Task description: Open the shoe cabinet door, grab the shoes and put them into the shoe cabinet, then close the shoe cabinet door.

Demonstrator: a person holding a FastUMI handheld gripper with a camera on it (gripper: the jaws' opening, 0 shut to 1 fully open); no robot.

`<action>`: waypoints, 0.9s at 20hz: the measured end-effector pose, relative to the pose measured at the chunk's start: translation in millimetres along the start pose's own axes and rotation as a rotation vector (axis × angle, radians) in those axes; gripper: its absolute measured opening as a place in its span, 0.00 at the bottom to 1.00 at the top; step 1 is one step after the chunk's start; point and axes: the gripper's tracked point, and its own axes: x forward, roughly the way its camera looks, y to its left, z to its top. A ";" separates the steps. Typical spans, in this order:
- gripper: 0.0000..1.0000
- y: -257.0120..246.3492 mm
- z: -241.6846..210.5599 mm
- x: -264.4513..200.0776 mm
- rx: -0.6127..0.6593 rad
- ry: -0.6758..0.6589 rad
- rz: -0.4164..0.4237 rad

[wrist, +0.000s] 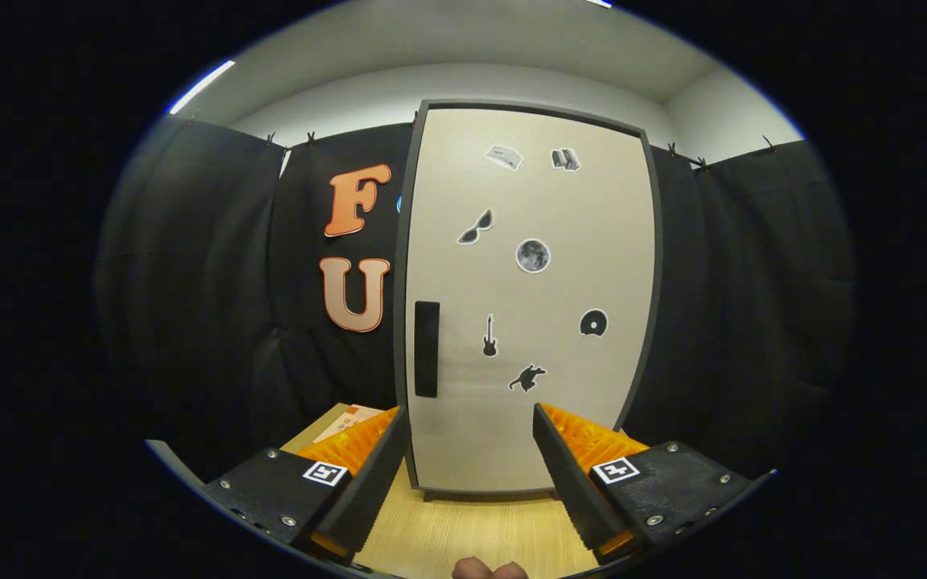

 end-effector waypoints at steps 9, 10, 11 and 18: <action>0.95 -89.0 1.8 -63.3 0.059 -0.052 -0.003; 0.95 -101.9 -1.8 -71.1 0.074 -0.045 0.001; 0.95 -115.7 -0.2 -78.7 0.088 -0.055 -0.001; 0.95 -183.3 -4.0 -105.4 0.101 -0.083 0.001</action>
